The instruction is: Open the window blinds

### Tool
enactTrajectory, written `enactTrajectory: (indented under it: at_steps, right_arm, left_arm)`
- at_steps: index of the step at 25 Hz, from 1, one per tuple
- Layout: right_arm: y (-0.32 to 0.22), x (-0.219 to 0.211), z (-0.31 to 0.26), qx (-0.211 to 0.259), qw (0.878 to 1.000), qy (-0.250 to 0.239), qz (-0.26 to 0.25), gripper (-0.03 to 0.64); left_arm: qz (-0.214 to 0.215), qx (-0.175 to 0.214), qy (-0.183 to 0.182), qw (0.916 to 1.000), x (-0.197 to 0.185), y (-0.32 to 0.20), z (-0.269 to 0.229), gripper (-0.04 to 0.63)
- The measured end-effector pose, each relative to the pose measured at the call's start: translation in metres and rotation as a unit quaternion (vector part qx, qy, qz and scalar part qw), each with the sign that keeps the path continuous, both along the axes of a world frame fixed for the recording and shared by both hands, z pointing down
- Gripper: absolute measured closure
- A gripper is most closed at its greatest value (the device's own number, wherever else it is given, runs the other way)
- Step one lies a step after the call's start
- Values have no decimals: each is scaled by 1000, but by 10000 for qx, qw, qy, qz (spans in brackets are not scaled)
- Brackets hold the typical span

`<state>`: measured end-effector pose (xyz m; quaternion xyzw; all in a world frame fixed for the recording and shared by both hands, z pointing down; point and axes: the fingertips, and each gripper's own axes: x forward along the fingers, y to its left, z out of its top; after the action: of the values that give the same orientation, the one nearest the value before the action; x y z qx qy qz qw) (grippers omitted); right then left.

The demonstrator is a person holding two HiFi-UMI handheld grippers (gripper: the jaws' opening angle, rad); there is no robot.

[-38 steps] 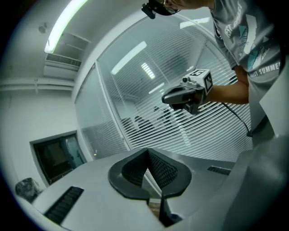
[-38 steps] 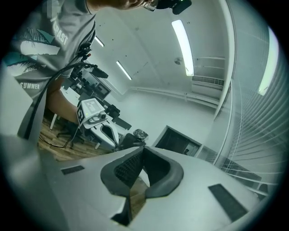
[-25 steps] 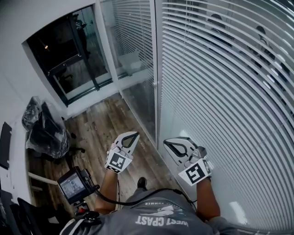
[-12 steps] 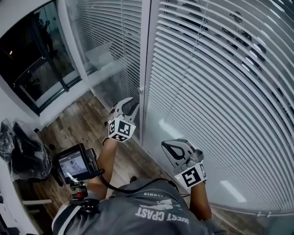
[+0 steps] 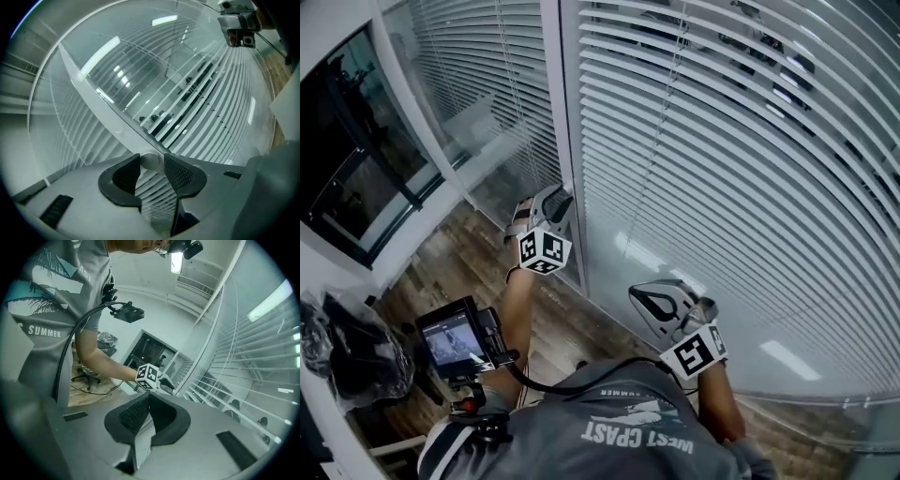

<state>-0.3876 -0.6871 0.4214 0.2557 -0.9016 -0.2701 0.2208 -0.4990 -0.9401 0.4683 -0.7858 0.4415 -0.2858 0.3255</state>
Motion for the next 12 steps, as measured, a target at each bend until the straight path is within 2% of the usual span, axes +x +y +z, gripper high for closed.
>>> enactTrajectory:
  at_steps: [3,5,7,9,11,12]
  right_arm:
    - [5,-5,3,-121,9999,76,-54,621]
    - [4,-6,4,-174,9998,82,-20,621]
    - [3,-4,9,-199,9998,61,10,621]
    - [6,-2,18,-209,9998,38,19,620]
    - [11,-1,24,-233,9997,19,45,621]
    - [12,-1,23,-248,9997,16,59,621]
  left_arm:
    - [-65,204,-347,9992,-1,-6,-3,445]
    - [-45,196,-335,9992,0,-10,-5,451]
    - [-107,-92,113,9998,-1,-12,-3,468]
    - [-219,-491,744,9958,-1,-11,5,469]
    - [-209,-917,1575,9830,-2,-10,8,469]
    - [-146,-1149,2094,9709,-2,-10,5,469]
